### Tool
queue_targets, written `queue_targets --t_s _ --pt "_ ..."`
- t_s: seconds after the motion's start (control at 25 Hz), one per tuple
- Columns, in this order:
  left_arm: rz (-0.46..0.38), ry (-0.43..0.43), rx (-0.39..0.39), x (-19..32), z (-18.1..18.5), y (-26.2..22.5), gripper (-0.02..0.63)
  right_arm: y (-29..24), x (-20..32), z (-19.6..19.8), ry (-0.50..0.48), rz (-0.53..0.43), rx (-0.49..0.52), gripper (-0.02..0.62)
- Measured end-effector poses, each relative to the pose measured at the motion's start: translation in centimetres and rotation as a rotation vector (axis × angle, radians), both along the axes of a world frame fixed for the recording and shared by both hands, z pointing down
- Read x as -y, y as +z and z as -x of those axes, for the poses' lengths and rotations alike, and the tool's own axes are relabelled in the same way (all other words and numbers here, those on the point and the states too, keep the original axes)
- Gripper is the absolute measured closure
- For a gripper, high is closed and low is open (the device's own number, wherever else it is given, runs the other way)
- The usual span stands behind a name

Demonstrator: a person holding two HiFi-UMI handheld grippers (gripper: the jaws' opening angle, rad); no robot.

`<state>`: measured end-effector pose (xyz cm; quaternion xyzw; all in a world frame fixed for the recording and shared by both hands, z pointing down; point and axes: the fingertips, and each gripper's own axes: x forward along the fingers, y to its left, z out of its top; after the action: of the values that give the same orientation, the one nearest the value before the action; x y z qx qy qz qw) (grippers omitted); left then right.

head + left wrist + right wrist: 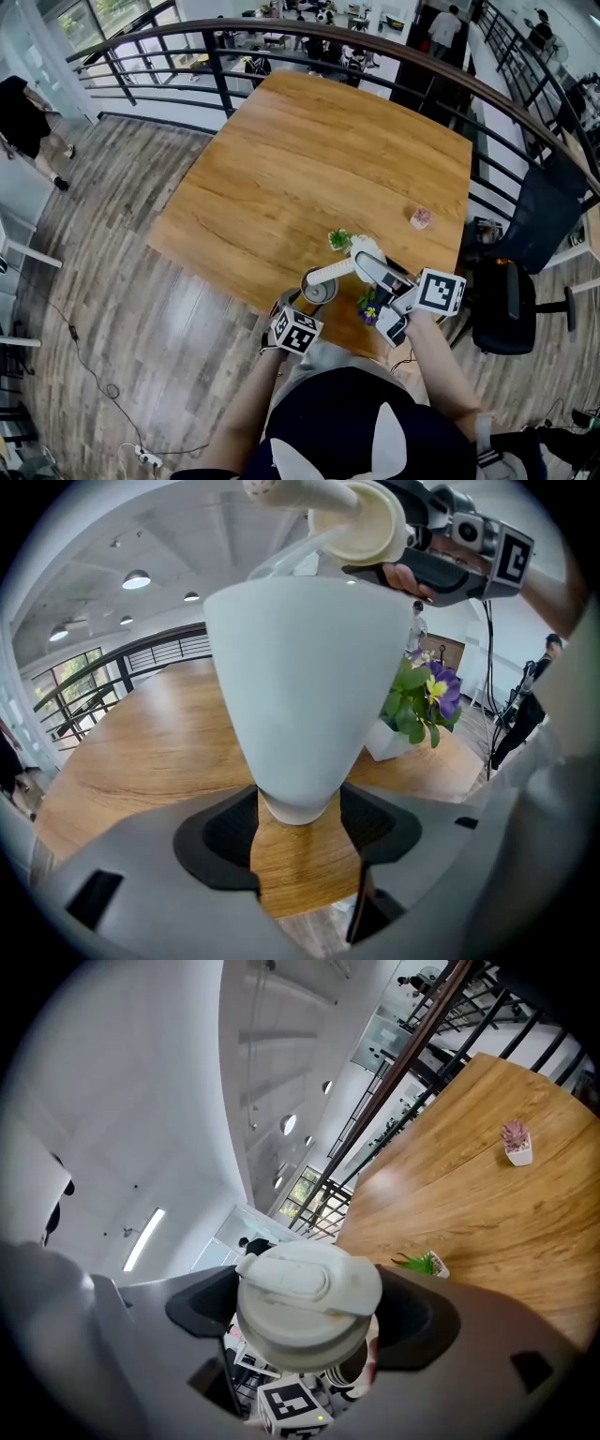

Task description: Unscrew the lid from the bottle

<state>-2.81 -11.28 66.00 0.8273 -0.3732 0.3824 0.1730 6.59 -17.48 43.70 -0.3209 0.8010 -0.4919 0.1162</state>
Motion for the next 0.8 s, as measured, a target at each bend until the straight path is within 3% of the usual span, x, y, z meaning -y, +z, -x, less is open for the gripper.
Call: queue_targets --t_s 0.36,0.8 --pt "-0.003 0.001 0.015 -0.4 0.2 0.0 0.337 0.0 -0.1 -1.8 0.059 0.017 0.054 0.152" --pt "-0.009 -0.005 0.02 -0.4 0.3 -0.3 0.342 -1.0 -0.4 -2.0 0.058 0.001 0.084 0.153"
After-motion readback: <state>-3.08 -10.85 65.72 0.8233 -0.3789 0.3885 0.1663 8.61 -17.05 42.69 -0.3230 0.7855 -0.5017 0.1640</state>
